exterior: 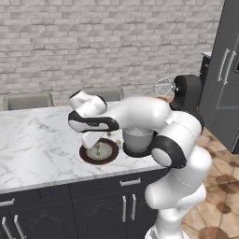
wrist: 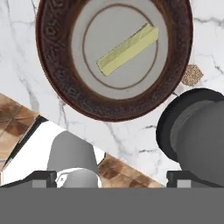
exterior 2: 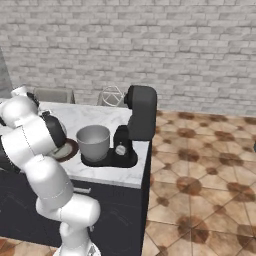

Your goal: Add butter and sugar cubes to the stand mixer bowl and then turn on the stand mixer to begin making frosting.

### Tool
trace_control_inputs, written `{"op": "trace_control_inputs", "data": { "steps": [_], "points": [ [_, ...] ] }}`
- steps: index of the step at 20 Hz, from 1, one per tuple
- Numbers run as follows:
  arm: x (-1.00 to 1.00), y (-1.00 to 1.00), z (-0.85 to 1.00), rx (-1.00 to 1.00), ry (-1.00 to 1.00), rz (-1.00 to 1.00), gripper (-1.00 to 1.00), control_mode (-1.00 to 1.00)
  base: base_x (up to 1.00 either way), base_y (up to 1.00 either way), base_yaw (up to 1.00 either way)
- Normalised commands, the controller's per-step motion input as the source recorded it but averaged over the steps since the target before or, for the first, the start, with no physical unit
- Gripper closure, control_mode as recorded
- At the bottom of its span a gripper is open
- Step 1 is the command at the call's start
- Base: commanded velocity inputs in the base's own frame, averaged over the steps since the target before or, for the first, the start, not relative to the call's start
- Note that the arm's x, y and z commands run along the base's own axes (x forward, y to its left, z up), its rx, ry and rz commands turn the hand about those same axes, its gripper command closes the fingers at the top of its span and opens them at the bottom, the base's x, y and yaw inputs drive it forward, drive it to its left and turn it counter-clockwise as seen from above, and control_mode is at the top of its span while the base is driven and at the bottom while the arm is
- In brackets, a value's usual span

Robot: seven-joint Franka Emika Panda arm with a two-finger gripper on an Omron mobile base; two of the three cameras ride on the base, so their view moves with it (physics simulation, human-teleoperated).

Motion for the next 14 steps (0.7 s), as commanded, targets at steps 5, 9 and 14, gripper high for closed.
{"op": "trace_control_inputs", "data": {
  "steps": [5, 9, 14],
  "points": [
    [0.05, 0.14, -0.28, 0.0, 0.0, -0.17, -1.0, -1.0, 0.0, 0.0, 0.0],
    [0.16, 0.07, -0.23, 0.0, -0.01, -0.2, -1.0, -1.0, 0.0, 0.0, 0.0],
    [0.17, 0.05, -0.18, 0.0, -0.06, -0.23, -1.0, -1.0, 0.0, 0.0, 0.0]
  ]
}}
